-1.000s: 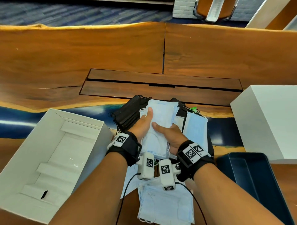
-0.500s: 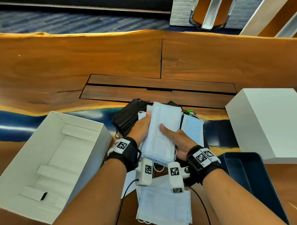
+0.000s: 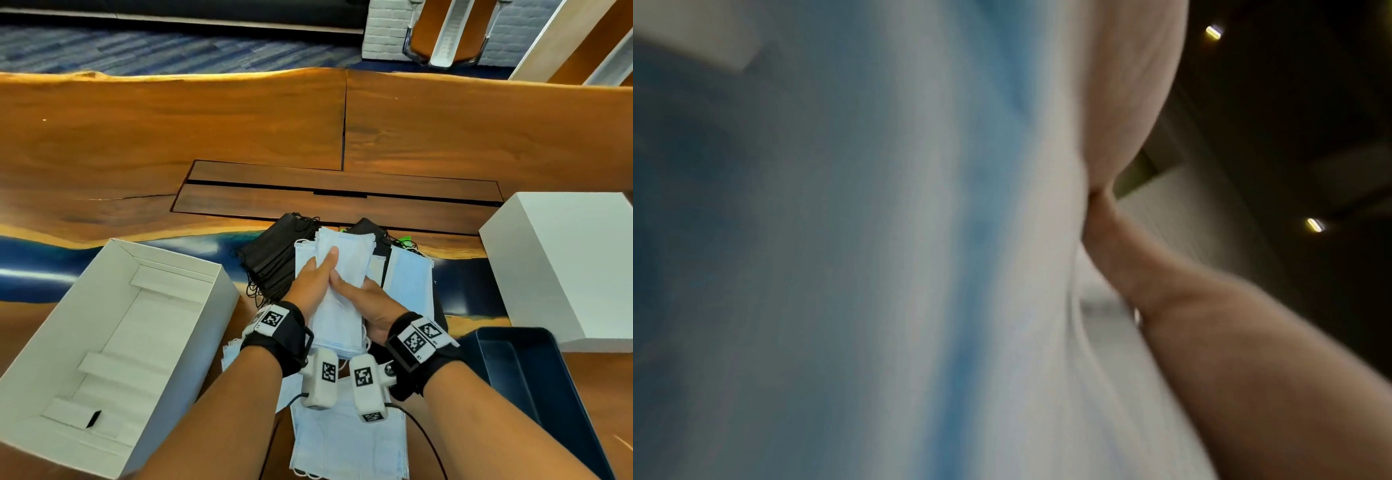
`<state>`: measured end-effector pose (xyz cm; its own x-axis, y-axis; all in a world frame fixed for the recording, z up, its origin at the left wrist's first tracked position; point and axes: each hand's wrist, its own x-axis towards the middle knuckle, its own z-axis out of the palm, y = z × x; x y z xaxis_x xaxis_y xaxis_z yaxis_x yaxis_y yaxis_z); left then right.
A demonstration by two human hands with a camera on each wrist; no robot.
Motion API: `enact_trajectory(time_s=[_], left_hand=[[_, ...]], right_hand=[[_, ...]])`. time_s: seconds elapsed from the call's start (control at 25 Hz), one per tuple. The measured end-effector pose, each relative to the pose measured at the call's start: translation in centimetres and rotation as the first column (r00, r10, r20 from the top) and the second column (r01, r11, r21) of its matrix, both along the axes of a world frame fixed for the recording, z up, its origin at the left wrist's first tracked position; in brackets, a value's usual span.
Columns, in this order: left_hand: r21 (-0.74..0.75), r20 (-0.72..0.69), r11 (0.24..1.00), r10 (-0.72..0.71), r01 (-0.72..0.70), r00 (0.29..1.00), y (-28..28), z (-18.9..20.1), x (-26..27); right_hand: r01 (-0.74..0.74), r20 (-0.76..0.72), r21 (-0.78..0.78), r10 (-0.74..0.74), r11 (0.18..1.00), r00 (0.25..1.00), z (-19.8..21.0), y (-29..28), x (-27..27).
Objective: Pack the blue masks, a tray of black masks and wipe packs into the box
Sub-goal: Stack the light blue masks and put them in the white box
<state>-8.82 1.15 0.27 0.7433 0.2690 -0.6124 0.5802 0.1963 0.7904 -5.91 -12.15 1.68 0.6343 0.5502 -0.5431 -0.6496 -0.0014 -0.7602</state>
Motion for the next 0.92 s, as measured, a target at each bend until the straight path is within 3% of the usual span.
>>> enact_trajectory(time_s=[0.16, 0.28, 0.36, 0.44, 0.56, 0.64, 0.76, 0.92], left_hand=[[-0.125, 0.124, 0.961, 0.261, -0.246, 0.957, 0.6, 1.0, -0.8], [-0.119, 0.178, 0.941, 0.333, -0.316, 0.926, 1.3, 1.2, -0.8], [0.012, 0.198, 0.966, 0.251, -0.258, 0.947, 2.9, 1.9, -0.6], [0.093, 0.158, 0.995, 0.028, -0.043, 0.987, 4.7, 2.8, -0.6], [0.019, 0.037, 0.954, -0.299, 0.299, 0.954, 4.8, 3.5, -1.0], [-0.017, 0.037, 0.964, -0.264, 0.265, 0.964, 4.6, 2.5, -1.3], [-0.194, 0.105, 0.981, 0.027, -0.006, 0.994, 4.9, 1.2, -1.8], [-0.271, 0.085, 0.961, 0.086, -0.06, 0.993, 2.3, 0.3, -2.3]], right_hand=[[-0.031, 0.026, -0.076, 0.033, 0.997, 0.999, -0.5, -1.2, 0.5], [-0.112, 0.096, -0.181, 0.131, 0.977, 0.987, -0.4, -2.2, 1.0], [-0.259, 0.156, -0.272, 0.308, 0.927, 0.938, 0.3, -3.3, 2.0], [-0.412, 0.164, -0.389, 0.502, 0.824, 0.849, 1.2, -4.4, 3.4], [-0.477, 0.16, -0.464, 0.6, 0.746, 0.784, 2.4, -4.5, 4.8], [-0.371, 0.203, -0.446, 0.496, 0.814, 0.844, 2.7, -4.5, 5.0], [-0.087, 0.139, -0.288, 0.131, 0.954, 0.982, 2.0, -5.7, 4.4], [0.186, -0.029, -0.12, -0.191, 0.975, 0.981, 0.2, -4.6, 2.0]])
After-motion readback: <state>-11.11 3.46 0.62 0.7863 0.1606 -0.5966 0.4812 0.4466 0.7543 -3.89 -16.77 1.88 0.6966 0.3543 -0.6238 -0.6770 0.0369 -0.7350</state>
